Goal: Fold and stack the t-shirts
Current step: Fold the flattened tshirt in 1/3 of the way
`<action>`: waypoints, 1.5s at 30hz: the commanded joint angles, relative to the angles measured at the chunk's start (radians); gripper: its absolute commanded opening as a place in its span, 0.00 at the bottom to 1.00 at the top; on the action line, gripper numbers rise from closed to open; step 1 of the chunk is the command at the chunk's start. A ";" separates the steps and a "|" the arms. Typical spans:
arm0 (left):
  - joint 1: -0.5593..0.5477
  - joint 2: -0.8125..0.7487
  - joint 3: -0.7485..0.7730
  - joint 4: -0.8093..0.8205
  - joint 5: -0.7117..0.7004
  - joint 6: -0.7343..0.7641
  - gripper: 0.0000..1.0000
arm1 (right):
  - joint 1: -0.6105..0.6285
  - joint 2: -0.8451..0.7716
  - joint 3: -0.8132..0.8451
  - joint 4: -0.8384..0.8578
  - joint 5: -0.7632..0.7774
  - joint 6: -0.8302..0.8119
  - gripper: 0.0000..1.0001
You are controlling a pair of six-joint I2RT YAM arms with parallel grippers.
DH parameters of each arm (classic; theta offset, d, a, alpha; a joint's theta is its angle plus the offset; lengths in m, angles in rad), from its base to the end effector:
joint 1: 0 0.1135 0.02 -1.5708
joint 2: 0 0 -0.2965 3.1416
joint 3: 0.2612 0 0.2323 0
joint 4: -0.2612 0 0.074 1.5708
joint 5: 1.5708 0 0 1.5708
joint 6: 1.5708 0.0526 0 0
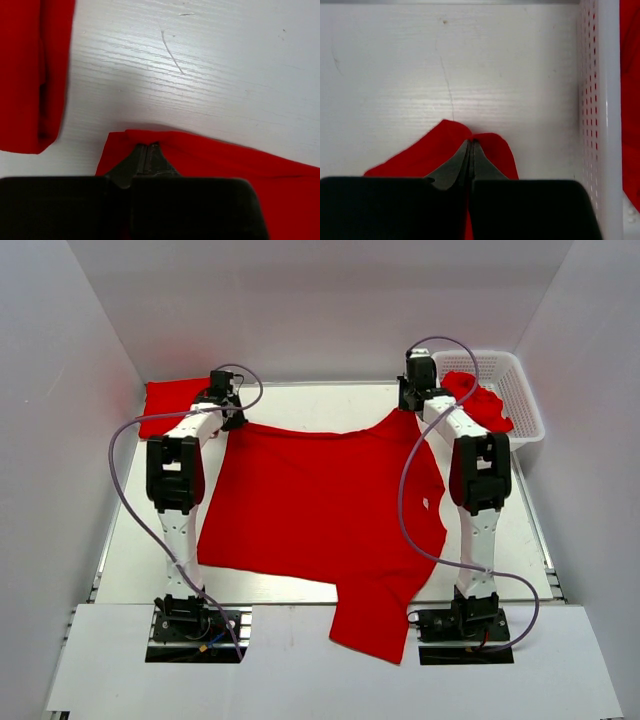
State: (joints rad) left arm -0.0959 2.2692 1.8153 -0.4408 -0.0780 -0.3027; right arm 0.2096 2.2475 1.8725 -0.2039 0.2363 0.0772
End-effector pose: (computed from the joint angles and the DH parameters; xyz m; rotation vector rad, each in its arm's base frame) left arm 0.5158 -0.0455 0.1975 -0.2878 2.4464 -0.0772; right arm 0.5319 0.1006 0.2498 -0.0044 2.1328 -0.0855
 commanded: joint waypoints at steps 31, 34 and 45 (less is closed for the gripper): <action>0.050 -0.556 -0.525 -0.113 -0.026 -0.035 0.00 | 0.001 -1.170 -0.975 -0.331 -0.226 0.268 0.00; 0.050 -0.576 -0.545 -0.113 -0.026 -0.056 0.00 | 0.001 -1.215 -1.015 -0.345 -0.279 0.289 0.00; 0.068 -0.582 -0.606 -0.153 -0.054 -0.091 0.00 | 0.001 -1.266 -1.134 -0.376 -0.299 0.374 0.00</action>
State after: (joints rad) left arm -0.0402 1.7439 1.2179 -0.5735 -0.0982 -0.3714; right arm 0.2104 1.0027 0.7647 -0.5610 -0.0502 0.4088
